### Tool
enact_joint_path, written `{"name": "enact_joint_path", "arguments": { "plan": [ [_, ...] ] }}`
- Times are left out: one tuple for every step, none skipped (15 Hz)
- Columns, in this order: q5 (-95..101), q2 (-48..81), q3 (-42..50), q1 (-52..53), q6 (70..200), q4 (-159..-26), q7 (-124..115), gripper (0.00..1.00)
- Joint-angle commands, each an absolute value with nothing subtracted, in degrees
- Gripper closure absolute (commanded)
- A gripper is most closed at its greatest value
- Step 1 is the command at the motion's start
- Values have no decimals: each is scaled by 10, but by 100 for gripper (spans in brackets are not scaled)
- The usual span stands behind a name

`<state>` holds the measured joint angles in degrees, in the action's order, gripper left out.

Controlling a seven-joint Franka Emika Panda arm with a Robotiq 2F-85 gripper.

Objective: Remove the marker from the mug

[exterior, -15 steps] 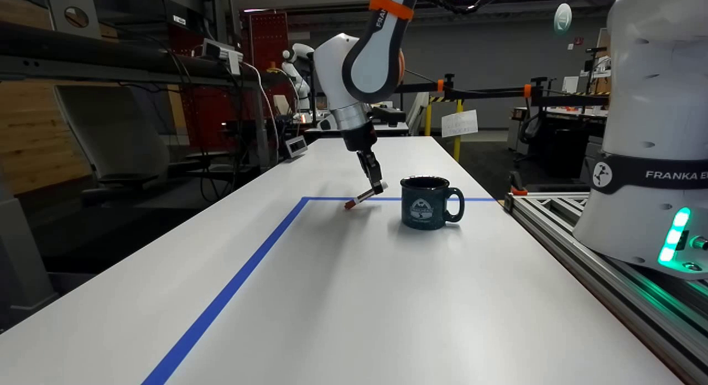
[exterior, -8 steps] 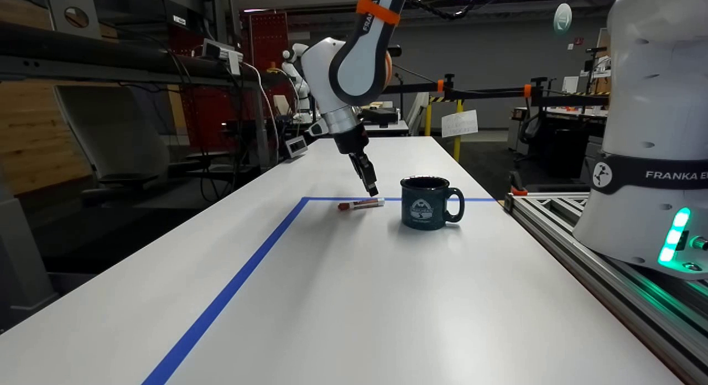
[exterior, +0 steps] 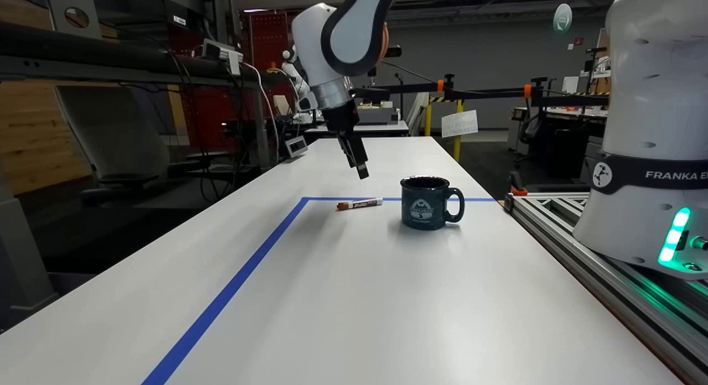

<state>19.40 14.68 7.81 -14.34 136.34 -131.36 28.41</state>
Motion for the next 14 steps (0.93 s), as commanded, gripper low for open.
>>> {"name": "enact_joint_path", "arguments": {
  "plan": [
    [114,42,63,-133,1279,-1358,286,0],
    [90,21,62,-129,1259,-1363,281,0],
    [70,-3,62,-125,1239,-1371,269,0],
    [52,-24,65,-120,1227,-1377,247,0],
    [38,-45,67,-115,1219,-1384,229,0],
    [26,-64,70,-112,1215,-1392,210,0],
    [23,-82,71,-109,1213,-1400,186,0],
    [23,-98,72,-107,1209,-1406,161,0],
    [21,-110,73,-106,1207,-1412,142,0],
    [27,-122,74,-105,1206,-1419,125,0],
    [37,-75,77,-103,1213,-1387,157,0],
    [37,-87,78,-102,1212,-1395,144,0],
    [37,-96,78,-101,1212,-1400,136,0],
    [37,-100,78,-101,1212,-1404,133,0]
  ]
}}
